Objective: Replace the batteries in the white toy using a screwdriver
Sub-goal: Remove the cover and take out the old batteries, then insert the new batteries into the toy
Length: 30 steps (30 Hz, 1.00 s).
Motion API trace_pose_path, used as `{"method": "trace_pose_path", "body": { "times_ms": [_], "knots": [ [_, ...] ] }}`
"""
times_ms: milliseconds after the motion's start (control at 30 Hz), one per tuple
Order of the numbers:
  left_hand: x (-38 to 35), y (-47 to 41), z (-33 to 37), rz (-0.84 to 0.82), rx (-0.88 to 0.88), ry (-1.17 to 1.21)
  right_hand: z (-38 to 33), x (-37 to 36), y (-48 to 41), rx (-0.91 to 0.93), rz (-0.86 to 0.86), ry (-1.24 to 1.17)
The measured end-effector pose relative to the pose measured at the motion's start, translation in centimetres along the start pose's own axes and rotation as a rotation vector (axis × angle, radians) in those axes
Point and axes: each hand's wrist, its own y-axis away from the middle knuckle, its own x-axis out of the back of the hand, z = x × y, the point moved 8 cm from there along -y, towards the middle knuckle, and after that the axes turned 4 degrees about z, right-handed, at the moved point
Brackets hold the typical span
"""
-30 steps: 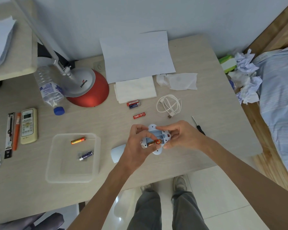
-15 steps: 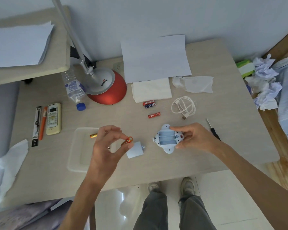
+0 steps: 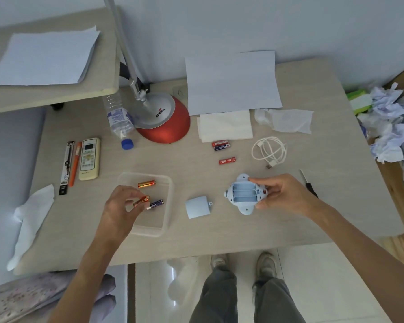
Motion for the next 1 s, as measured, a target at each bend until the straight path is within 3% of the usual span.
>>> {"method": "trace_pose_path", "body": {
  "times_ms": [400, 567, 800, 1000],
  "knots": [
    [-1.9, -1.9, -1.3, 0.013, 0.043, -0.246, 0.0, 0.0, -0.1, -0.006, -0.010, 0.013],
    [-1.3, -1.7, 0.0, 0.014, 0.048, -0.241, -0.2, 0.0, 0.0, -0.014, -0.004, 0.009],
    [2.1, 1.7, 8.3, 0.106, -0.103, -0.122, -0.2, 0.0, 0.2, -0.026, 0.012, 0.004],
    [-3.9, 3.1, 15.9, -0.043, -0.246, -0.034, -0.1, -0.1, 0.3, -0.033, 0.021, -0.003]
  ]
}}
